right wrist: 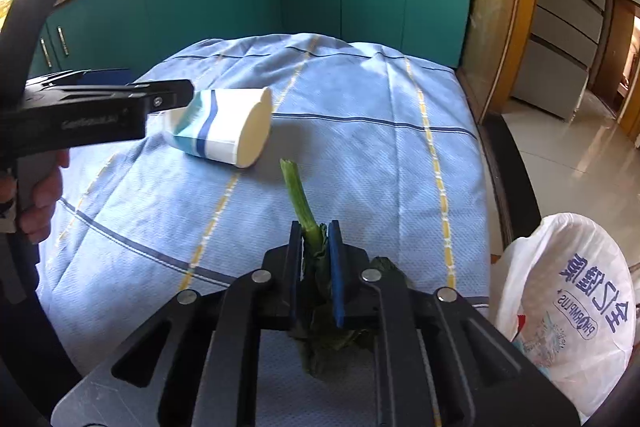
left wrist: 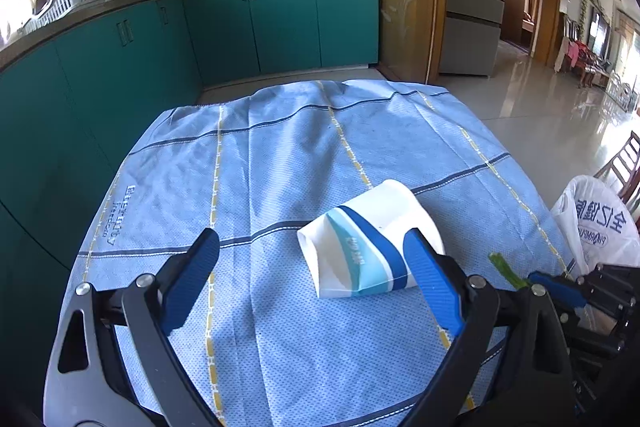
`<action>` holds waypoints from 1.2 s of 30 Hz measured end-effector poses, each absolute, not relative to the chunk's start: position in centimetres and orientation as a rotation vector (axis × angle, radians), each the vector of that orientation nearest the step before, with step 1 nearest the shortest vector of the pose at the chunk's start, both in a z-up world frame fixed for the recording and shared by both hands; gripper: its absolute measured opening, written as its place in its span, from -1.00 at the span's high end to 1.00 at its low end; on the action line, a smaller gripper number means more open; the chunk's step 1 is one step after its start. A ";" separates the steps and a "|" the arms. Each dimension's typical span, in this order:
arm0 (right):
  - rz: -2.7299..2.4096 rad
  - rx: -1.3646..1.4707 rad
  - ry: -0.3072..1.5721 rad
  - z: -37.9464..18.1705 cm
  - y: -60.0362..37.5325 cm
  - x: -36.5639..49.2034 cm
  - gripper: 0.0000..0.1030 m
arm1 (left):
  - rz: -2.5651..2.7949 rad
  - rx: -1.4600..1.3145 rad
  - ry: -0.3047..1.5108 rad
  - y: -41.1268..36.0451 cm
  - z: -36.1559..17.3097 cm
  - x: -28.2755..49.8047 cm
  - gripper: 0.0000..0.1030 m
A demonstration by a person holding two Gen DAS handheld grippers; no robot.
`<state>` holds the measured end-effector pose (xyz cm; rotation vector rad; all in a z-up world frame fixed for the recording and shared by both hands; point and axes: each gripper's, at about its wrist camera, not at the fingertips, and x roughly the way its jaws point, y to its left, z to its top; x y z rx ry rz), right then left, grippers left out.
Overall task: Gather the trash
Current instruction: 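Grasp the paper cup with the left gripper while the right grasps the green stalk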
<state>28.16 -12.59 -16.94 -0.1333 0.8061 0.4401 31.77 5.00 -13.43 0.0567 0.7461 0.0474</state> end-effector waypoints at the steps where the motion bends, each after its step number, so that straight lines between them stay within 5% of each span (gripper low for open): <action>1: 0.440 -0.134 0.807 -17.0 -12.5 28.1 0.73 | 0.049 0.047 0.749 5.2 -13.4 31.8 -0.80; 6: 0.415 -0.112 0.824 -17.1 -12.9 28.6 0.71 | 0.053 0.039 0.751 5.5 -13.5 31.7 -0.80; 13: 0.359 -0.095 0.861 -18.0 -13.4 29.6 -0.02 | 0.049 0.040 0.748 5.4 -13.4 31.5 -0.80; 18: 0.382 -0.107 0.876 -18.6 -12.9 29.5 -0.06 | 0.053 0.032 0.745 5.7 -13.3 31.4 -0.80; 24: 0.397 -0.123 0.846 -18.2 -12.6 29.0 0.35 | 0.064 0.014 0.736 6.3 -12.9 31.2 -0.80; 25: 0.418 -0.107 0.850 -18.1 -12.7 29.0 0.68 | 0.068 0.008 0.733 6.5 -12.8 31.2 -0.80; 26: 0.420 -0.103 0.849 -18.0 -12.8 29.0 0.74 | 0.073 -0.002 0.730 6.8 -12.7 31.1 -0.80; 36: 0.429 -0.057 0.821 -17.0 -13.7 28.9 0.80 | 0.049 -0.104 0.777 8.0 -13.4 31.6 -0.83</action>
